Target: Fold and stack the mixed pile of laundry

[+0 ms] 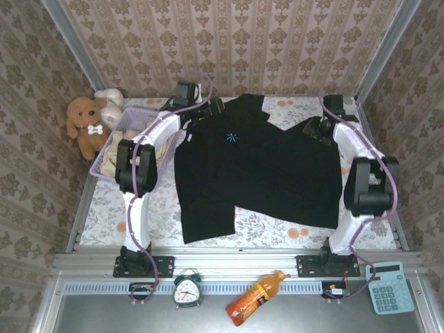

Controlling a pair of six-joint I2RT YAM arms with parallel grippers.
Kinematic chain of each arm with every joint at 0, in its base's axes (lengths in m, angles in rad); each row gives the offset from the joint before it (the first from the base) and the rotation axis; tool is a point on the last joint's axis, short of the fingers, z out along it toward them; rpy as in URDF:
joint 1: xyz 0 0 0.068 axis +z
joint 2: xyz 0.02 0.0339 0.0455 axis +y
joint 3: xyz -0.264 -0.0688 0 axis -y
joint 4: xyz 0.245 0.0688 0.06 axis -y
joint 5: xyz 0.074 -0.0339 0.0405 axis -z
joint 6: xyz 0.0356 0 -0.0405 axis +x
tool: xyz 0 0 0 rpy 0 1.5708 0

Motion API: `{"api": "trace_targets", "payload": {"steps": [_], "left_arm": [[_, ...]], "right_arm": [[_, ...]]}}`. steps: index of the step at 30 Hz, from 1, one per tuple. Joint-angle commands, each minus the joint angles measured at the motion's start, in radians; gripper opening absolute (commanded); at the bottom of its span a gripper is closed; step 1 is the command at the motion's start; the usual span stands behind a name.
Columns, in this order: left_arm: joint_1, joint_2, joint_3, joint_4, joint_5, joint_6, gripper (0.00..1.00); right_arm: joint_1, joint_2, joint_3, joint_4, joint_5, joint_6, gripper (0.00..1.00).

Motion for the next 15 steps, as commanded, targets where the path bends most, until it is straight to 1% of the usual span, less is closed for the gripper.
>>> {"api": "trace_targets", "payload": {"steps": [1,4,7,10,15], "left_arm": [[-0.007,-0.045,-0.173,0.013,-0.059,0.018,0.83],[-0.003,-0.102,-0.324,0.074,-0.088,-0.009,0.83],[0.002,-0.109,-0.409,0.104,-0.098,-0.047,0.83],[0.004,-0.098,-0.45,0.099,-0.102,-0.073,0.83],[-0.001,-0.124,-0.546,0.1,-0.099,-0.11,0.83]], "right_arm": [[-0.01,0.186,0.132,-0.016,-0.044,-0.022,0.44],[-0.02,0.295,0.218,-0.021,-0.021,-0.006,0.45],[-0.065,0.362,0.254,-0.029,-0.025,0.076,0.45],[-0.12,0.364,0.217,-0.009,-0.046,0.143,0.46],[-0.209,0.347,0.194,-0.005,-0.075,0.151,0.47]]}}
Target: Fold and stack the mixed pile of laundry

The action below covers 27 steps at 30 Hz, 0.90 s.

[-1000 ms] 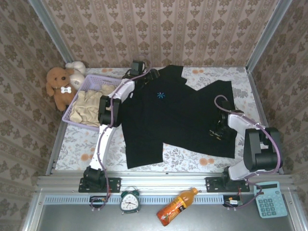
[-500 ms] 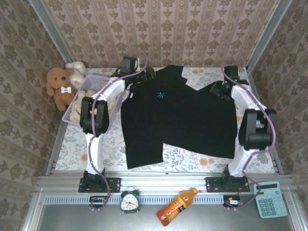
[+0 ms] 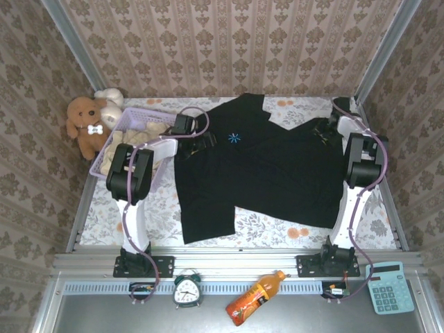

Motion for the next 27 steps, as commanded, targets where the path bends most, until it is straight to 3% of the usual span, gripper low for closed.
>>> {"api": "trace_targets", "payload": {"steps": [1,7,10,15,23,27], "left_arm": [[-0.007,-0.022,-0.091,-0.063,-0.01,-0.048,0.83],[-0.034,-0.138,-0.215,-0.142,-0.012,-0.047,0.84],[-0.052,-0.168,-0.16,-0.164,0.03,-0.046,0.85],[-0.085,-0.085,0.123,-0.191,0.033,0.02,0.86],[-0.12,0.332,0.721,-0.215,0.129,0.077,0.72],[-0.12,0.496,0.906,-0.225,0.179,0.022,0.69]], "right_arm": [[-0.061,0.005,-0.018,-0.028,-0.019,0.032,0.47],[-0.087,0.082,0.096,-0.094,-0.098,-0.028,0.48],[-0.076,0.062,0.112,-0.089,-0.15,-0.052,0.5],[-0.055,-0.074,0.006,-0.06,-0.172,-0.076,0.54],[-0.048,-0.275,-0.279,-0.007,-0.178,-0.079,0.55],[-0.01,-0.342,-0.414,0.031,-0.197,-0.064,0.54]]}}
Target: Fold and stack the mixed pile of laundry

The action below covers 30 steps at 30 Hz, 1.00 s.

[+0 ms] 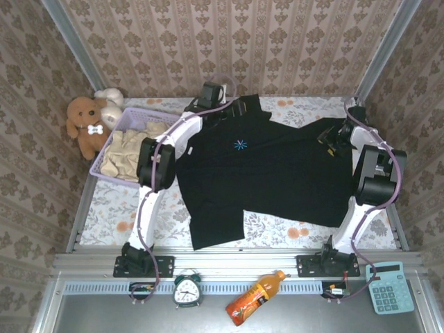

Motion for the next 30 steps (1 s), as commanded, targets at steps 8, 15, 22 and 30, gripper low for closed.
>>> {"api": "trace_targets", "payload": {"steps": [8,15,22,30], "left_arm": [[0.015,0.248,0.199,-0.009,0.046,-0.09,0.68],[0.099,0.338,0.301,-0.05,-0.092,-0.109,0.67],[0.174,0.36,0.345,-0.094,-0.136,-0.085,0.67],[0.181,0.247,0.313,-0.107,0.003,-0.048,0.82]], "right_arm": [[0.096,-0.084,-0.226,0.079,-0.039,0.037,0.52],[0.054,-0.088,-0.278,0.072,-0.017,0.047,0.52],[0.045,-0.029,-0.125,-0.018,0.027,-0.022,0.53],[0.045,0.002,0.01,-0.012,-0.049,-0.054,0.53]]}}
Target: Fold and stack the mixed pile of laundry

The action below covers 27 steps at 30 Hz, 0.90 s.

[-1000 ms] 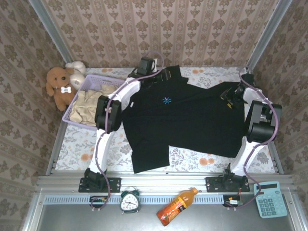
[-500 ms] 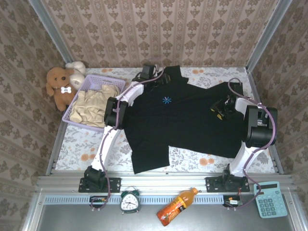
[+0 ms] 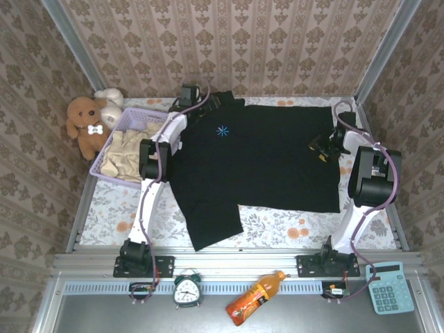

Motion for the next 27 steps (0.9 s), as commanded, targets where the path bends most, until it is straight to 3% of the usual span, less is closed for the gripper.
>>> {"api": "trace_targets", "payload": {"steps": [1,3,6,10,16,21,27], "left_arm": [[-0.014,-0.097,-0.031,-0.086,0.076,0.041,0.88],[-0.025,-0.168,-0.08,-0.1,0.11,0.076,1.0],[-0.052,-0.307,-0.22,-0.124,0.091,0.149,1.0],[-0.088,-0.503,-0.519,-0.091,-0.025,0.219,1.0],[-0.073,-0.556,-0.834,0.029,0.0,0.1,0.92],[-0.074,-0.486,-0.866,0.068,0.035,0.053,0.92],[-0.078,-0.353,-0.72,0.056,0.033,0.05,0.91]], "right_arm": [[-0.001,0.008,0.057,-0.019,-0.024,-0.027,0.53],[0.002,0.027,0.083,-0.004,-0.017,-0.018,0.52],[0.017,0.101,0.15,-0.003,-0.002,-0.014,0.51],[0.025,0.214,0.255,-0.011,0.05,0.014,0.51],[0.004,0.281,0.325,-0.02,0.154,0.026,0.52],[-0.041,0.38,0.435,-0.063,0.121,0.03,0.52],[-0.063,0.503,0.617,-0.147,0.099,0.025,0.52]]}}
